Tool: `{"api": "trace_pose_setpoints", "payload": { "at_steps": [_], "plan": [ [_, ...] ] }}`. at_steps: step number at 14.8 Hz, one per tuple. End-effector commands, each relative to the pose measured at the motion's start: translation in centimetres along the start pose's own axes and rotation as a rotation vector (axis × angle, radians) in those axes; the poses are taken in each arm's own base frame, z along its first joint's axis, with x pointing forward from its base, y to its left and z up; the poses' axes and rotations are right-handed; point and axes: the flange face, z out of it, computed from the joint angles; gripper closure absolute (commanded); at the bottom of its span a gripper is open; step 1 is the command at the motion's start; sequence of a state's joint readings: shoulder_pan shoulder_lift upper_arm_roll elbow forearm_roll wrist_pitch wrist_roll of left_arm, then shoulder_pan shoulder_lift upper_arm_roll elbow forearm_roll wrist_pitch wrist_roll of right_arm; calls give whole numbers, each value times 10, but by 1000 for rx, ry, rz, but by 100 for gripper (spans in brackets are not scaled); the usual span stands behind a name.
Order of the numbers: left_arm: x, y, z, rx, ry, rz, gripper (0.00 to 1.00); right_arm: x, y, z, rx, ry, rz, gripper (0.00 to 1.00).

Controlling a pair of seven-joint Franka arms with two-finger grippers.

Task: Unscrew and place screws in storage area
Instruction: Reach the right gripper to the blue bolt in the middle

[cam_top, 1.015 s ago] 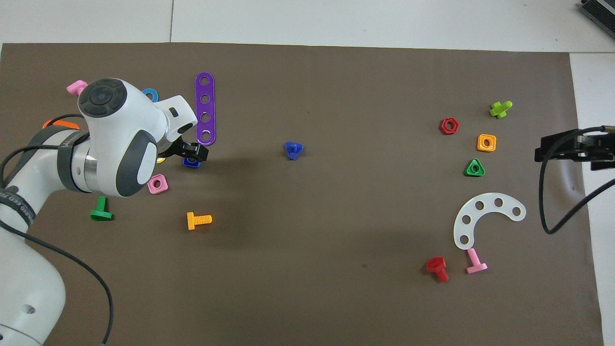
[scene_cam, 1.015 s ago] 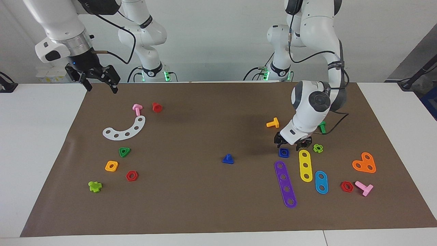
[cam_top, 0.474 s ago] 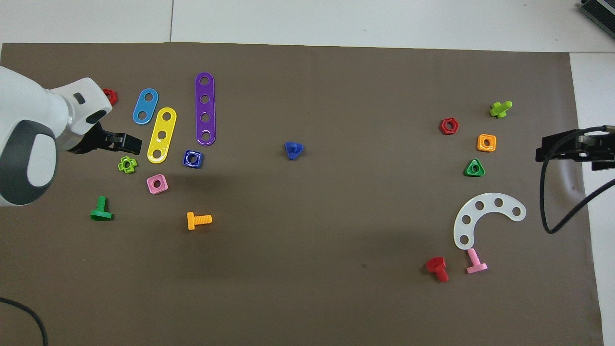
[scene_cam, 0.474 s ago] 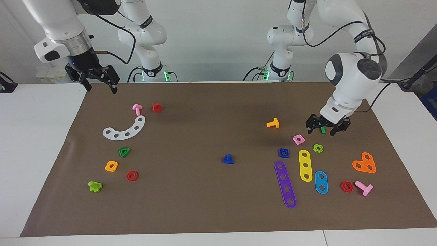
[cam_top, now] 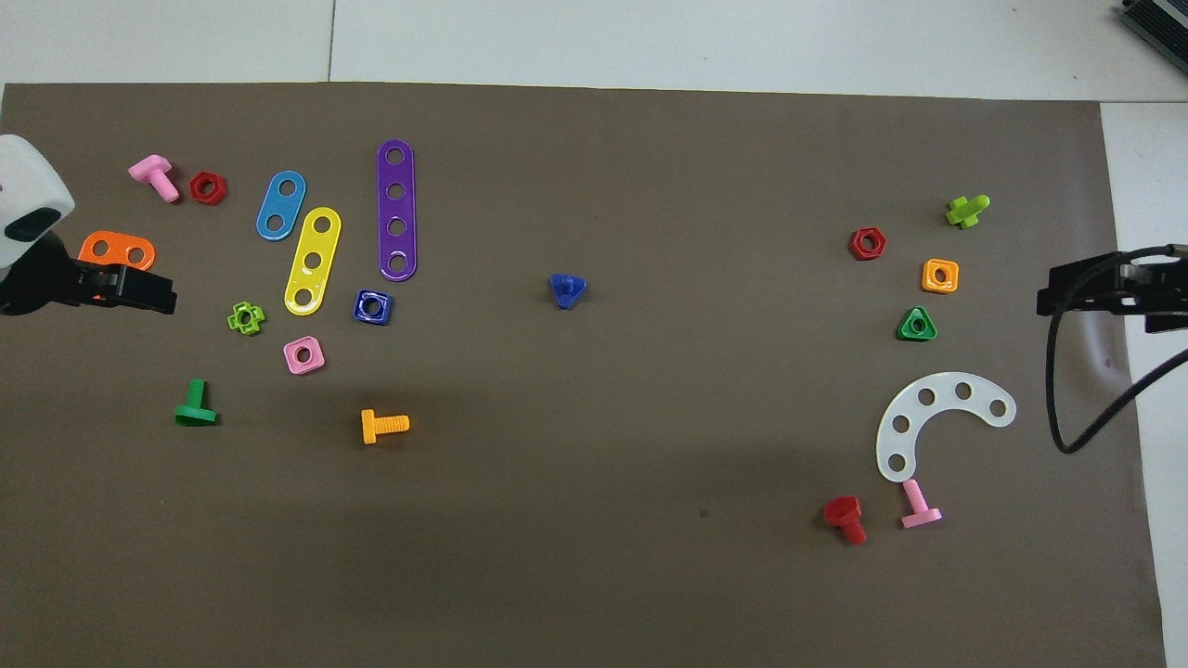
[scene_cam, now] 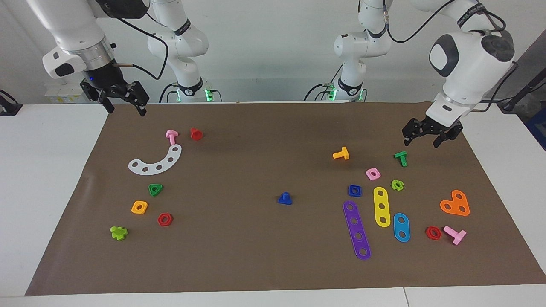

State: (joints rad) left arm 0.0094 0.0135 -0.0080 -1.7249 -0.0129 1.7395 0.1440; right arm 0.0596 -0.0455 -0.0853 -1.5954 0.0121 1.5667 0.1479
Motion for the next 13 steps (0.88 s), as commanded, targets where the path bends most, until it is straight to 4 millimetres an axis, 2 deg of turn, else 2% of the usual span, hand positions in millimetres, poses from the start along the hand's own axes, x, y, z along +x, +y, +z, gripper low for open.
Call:
{"api": "trace_pose_setpoints", "payload": {
  "at_steps": [1,3,4,5,8,10,12,13],
  "plan": [
    [-7,1,-35,-4,-35,-44,0,-9,-31,12,-7,-4,-8,0],
    [-14,6,-44,-2,-46,-44,0,-7,-68,41,8,42,-64,0],
    [-21,9,-52,0,-32,-50,0,-8,-94,55,16,58,-94,0],
    [-23,11,-53,3,-31,-73,0,-4,-122,75,16,56,-80,0],
    [-24,17,-50,4,-29,-89,0,6,-240,149,28,100,-17,0],
    [-25,18,-47,2,-34,-86,0,14,-293,190,58,136,24,0],
    [-26,19,-48,2,-34,-81,0,2,-351,223,69,144,15,0],
    [-26,19,-48,2,-34,-83,0,0,-372,250,56,132,15,0]
  ]
}}
